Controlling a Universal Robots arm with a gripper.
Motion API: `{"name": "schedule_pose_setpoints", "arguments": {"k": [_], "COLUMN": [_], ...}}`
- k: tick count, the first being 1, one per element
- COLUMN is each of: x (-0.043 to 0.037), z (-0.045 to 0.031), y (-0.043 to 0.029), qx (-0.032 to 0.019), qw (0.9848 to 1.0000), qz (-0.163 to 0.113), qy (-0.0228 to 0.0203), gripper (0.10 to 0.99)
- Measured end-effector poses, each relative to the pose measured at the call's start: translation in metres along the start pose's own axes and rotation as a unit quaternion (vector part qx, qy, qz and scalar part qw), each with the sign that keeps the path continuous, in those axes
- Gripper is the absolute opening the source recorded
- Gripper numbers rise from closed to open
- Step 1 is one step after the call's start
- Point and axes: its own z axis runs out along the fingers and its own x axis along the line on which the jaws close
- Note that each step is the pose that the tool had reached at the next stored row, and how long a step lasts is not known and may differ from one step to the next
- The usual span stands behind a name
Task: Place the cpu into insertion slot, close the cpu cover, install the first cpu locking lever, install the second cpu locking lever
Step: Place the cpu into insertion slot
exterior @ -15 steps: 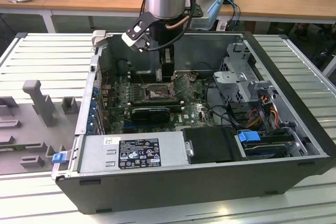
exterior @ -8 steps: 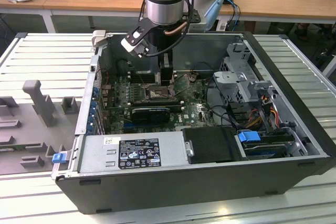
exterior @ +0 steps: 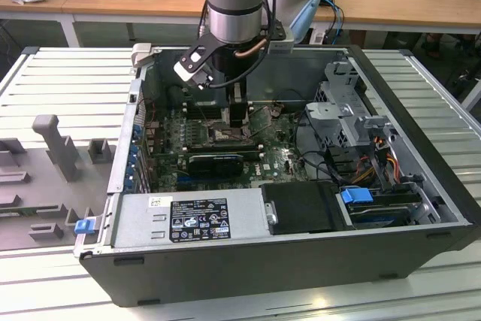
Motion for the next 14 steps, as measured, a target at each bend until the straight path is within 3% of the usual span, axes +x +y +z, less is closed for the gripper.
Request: {"name": "schedule_pose_setpoints", "arguments": {"k": [14], "x": [0.0003], "z": [0.0103], "y": [-0.0038], "qx": [0.0002], "qw": [1.0], "qz": [-0.001], "qy": [0.0017], "gripper": [0.529]}}
